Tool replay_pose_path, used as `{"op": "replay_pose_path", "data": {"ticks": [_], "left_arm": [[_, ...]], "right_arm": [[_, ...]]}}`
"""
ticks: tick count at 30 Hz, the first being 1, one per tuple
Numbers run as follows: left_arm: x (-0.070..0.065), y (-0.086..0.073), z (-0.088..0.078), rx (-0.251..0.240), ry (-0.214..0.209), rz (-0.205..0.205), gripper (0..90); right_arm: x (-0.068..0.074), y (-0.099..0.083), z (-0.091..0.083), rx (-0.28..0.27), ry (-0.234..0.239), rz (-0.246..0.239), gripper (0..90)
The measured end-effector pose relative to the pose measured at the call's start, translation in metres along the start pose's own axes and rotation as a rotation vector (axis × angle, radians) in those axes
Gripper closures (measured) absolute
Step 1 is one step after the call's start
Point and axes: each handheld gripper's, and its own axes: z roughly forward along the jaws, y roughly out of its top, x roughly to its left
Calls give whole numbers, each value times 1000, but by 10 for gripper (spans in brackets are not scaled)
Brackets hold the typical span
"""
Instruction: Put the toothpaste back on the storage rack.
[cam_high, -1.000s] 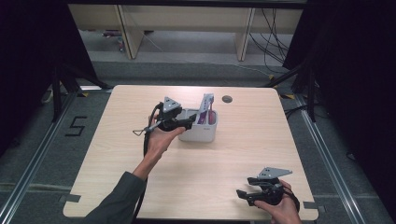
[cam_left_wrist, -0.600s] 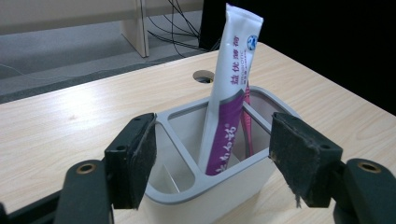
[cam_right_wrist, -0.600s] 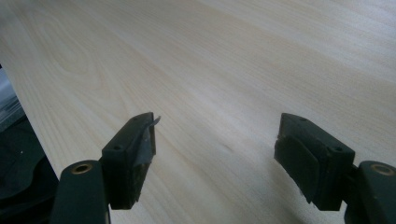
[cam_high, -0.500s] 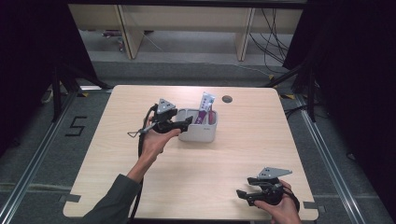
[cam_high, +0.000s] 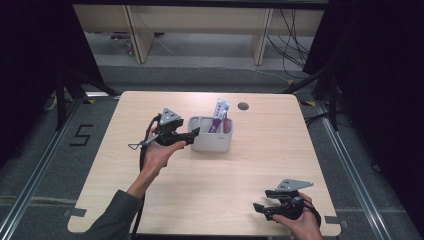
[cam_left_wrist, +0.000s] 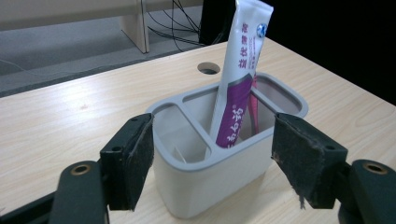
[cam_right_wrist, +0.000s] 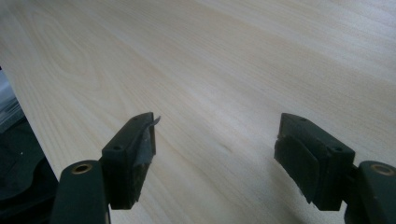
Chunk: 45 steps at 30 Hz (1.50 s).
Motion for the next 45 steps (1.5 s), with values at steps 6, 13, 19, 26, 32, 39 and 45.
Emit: {"op": "replay_pose_path", "data": {"ticks": [6, 13, 19, 26, 32, 39, 45], "left_arm": [[5, -7, -8, -8, 1, -11, 286], [8, -15, -16, -4, -6, -15, 277], [9, -21, -21, 6, -18, -7, 259], [12, -28, -23, 13, -25, -11, 239], [12, -33, -25, 17, -32, -5, 223], [9, -42, -28, 16, -44, -2, 222], [10, -48, -31, 10, -45, -5, 222]], "right_arm": [[0, 0, 1, 2, 9, 2, 294], [1, 0, 0, 6, 1, 4, 294], [1, 0, 1, 2, 4, 8, 294], [1, 0, 1, 8, 11, 10, 294], [1, 0, 2, 5, 17, 12, 294], [1, 0, 1, 6, 1, 3, 294], [1, 0, 1, 6, -3, 3, 294]]}}
